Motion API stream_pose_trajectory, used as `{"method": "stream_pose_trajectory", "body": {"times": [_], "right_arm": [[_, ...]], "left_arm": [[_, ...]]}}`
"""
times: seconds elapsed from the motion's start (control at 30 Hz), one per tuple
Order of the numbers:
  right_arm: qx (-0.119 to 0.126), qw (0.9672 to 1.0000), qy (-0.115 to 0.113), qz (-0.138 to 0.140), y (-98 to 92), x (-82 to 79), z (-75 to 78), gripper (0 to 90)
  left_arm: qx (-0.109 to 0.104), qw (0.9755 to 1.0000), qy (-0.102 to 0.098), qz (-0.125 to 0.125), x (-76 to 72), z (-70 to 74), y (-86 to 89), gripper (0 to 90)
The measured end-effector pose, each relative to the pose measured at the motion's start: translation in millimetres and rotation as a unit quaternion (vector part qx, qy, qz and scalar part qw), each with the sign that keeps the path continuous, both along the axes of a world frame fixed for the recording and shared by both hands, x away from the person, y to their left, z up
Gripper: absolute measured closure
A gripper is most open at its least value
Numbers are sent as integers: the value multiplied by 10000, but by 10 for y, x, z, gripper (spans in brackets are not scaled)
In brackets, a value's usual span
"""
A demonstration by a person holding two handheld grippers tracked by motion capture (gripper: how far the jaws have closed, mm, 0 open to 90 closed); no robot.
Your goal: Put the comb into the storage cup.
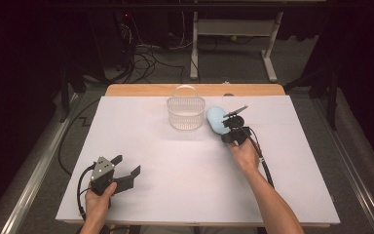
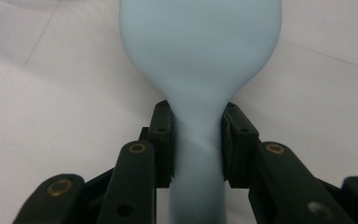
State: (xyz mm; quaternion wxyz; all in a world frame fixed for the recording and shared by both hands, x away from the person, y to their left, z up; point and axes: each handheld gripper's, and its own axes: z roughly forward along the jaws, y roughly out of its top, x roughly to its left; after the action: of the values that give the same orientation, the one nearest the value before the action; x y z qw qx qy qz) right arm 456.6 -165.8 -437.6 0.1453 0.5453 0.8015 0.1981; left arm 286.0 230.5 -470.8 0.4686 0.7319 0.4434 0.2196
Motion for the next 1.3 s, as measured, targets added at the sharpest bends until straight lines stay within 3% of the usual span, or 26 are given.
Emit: {"method": "stream_pose_trajectory", "body": {"times": [0.63,0.97,1.3], "right_arm": [[77,9992,-241,319,-164,-141,160,702],[294,9971,-433,555,-292,-300,242,701],[463,9956,-525,622,-434,-433,267,701]], "left_arm": [[107,9998,-136,-111,-9,29,-90,157],[96,9995,-199,-232,-6,46,-153,153],[52,9993,-253,-260,-1,65,-194,153]]}}
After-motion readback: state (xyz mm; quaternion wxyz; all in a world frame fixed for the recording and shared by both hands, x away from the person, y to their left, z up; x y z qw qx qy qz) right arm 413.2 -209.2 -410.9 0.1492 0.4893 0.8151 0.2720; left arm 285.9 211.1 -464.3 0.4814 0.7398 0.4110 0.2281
